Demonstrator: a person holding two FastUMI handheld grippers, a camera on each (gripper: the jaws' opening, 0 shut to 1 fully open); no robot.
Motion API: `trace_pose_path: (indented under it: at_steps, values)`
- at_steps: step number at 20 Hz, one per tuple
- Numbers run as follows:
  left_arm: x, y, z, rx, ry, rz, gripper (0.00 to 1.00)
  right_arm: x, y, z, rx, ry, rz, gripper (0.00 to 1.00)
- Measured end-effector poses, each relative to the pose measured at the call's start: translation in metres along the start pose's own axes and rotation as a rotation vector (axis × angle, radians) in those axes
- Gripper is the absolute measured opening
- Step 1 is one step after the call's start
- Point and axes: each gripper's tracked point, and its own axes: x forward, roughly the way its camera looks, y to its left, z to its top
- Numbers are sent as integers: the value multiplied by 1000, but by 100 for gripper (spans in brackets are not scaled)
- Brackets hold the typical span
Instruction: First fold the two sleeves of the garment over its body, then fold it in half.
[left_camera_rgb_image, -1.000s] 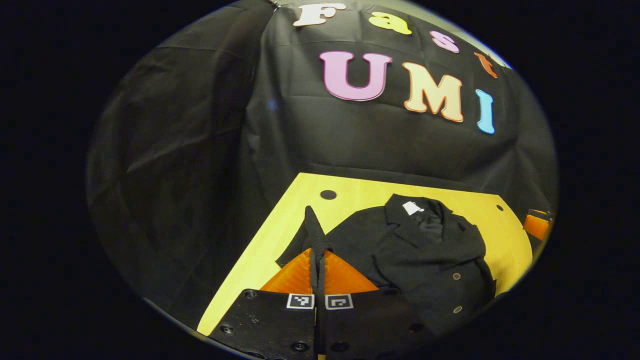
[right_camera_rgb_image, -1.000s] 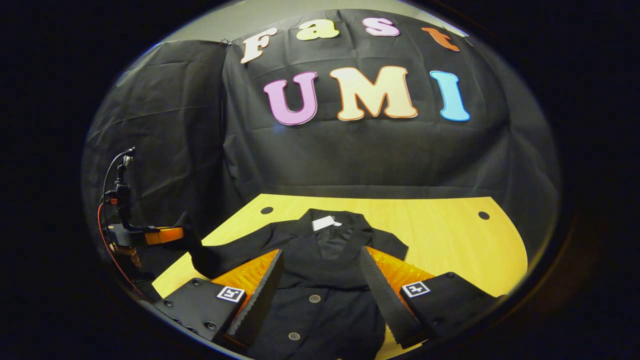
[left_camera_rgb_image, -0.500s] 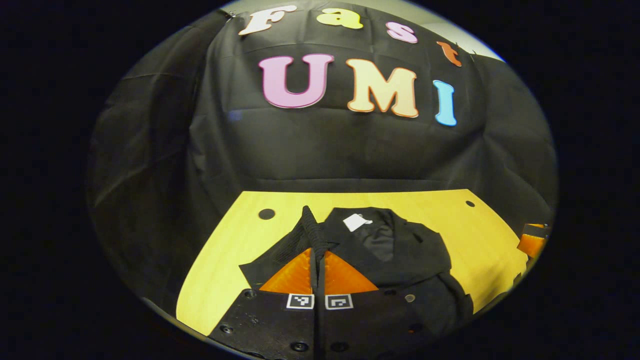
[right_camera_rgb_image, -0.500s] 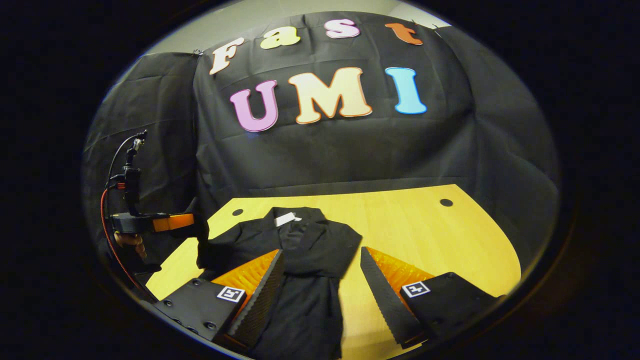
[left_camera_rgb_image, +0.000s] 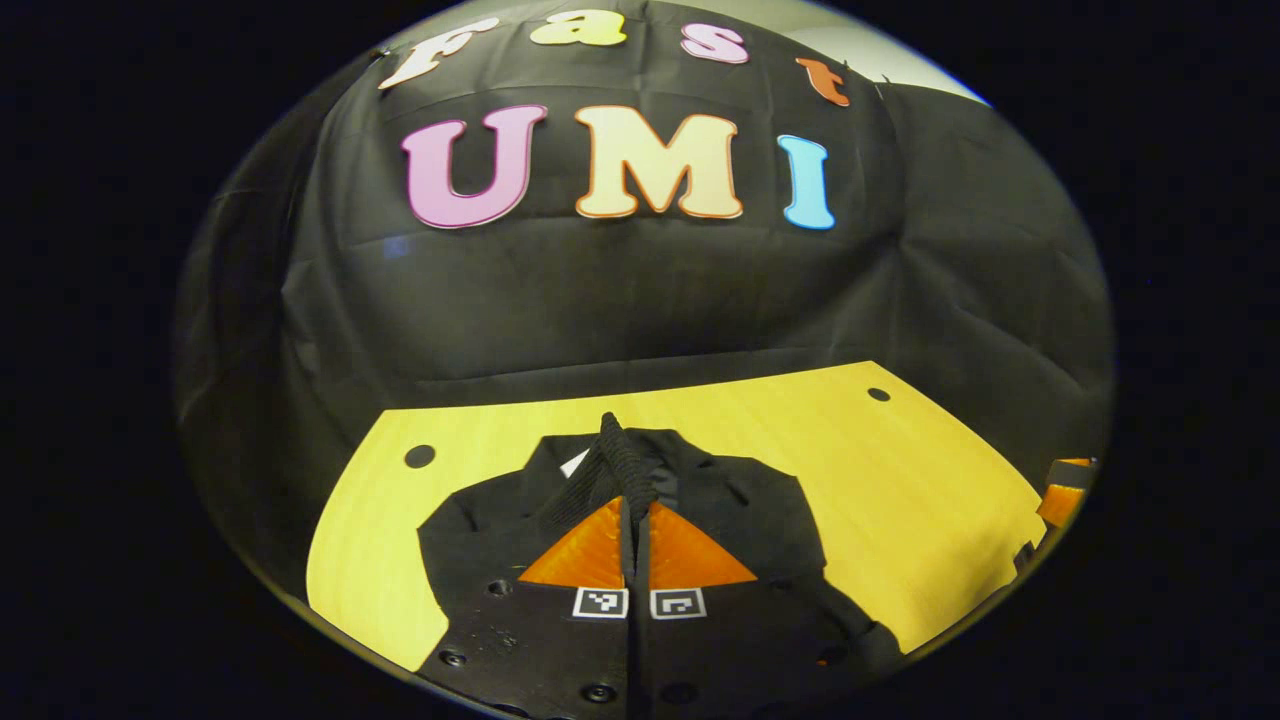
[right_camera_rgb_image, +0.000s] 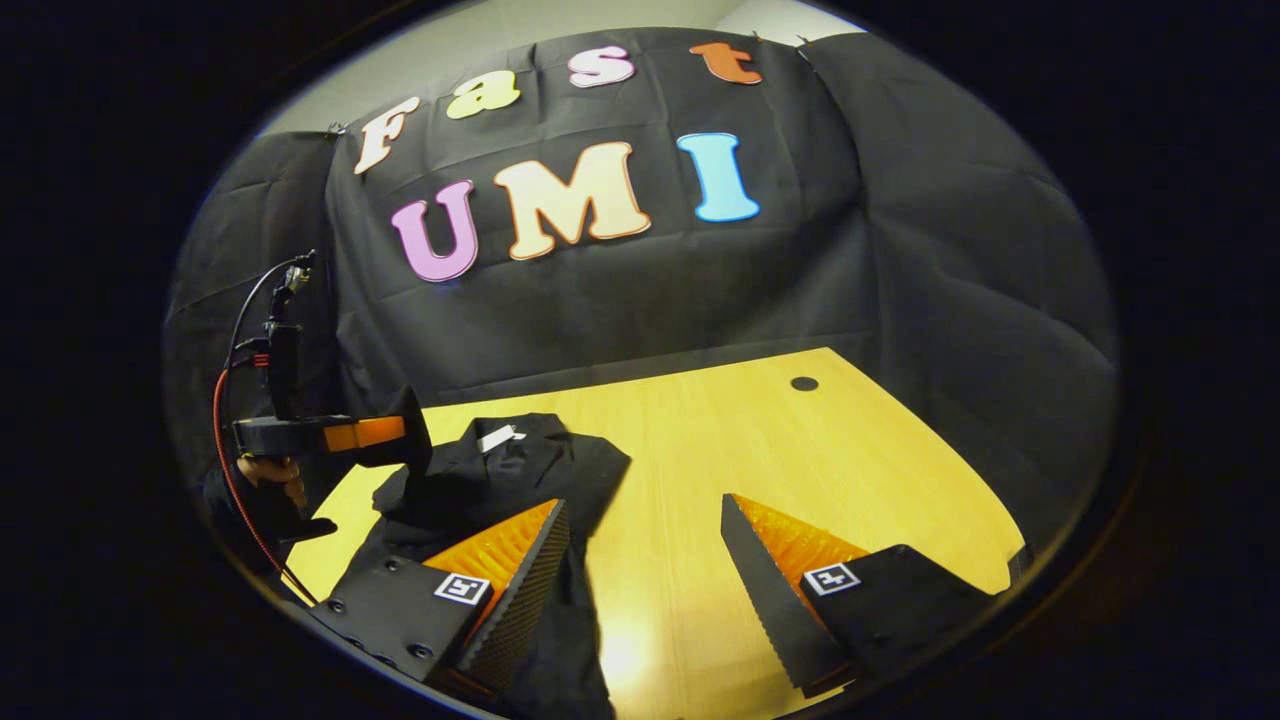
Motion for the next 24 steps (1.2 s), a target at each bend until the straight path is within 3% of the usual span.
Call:
trace_pose_path:
  at_steps: [6, 8, 10, 11, 12, 14, 16, 19, 24]
  values:
    - [32, -45, -4, 33, 36, -31, 0, -4, -9, -4, 41, 15, -57, 98]
    - [40, -50, -7, 42, 48, -3, 0, -4, -11, -4, 52, 17, -69, 98]
    - [40, -40, -4, 41, 41, 79, 0, -5, -12, -5, 57, 17, -69, 98]
    - [41, -49, 0, 6, 19, 48, 0, -5, -11, -4, 56, 15, -64, 98]
    - [34, -58, 3, -38, 6, 23, 33, -4, -11, -5, 53, 14, -54, 98]
    - [19, -47, 8, -67, -26, 63, 100, -4, -10, -7, 42, 22, -25, 93]
    - [-7, -31, 9, -86, -40, 114, 92, -6, -5, -12, 41, 39, 18, 98]
    - [-49, -5, 4, -96, -62, 169, 92, -6, 7, -22, 19, 73, 73, 98]
    - [-120, 40, -31, -72, -43, 213, 92, -11, 43, -49, 5, 100, 94, 98]
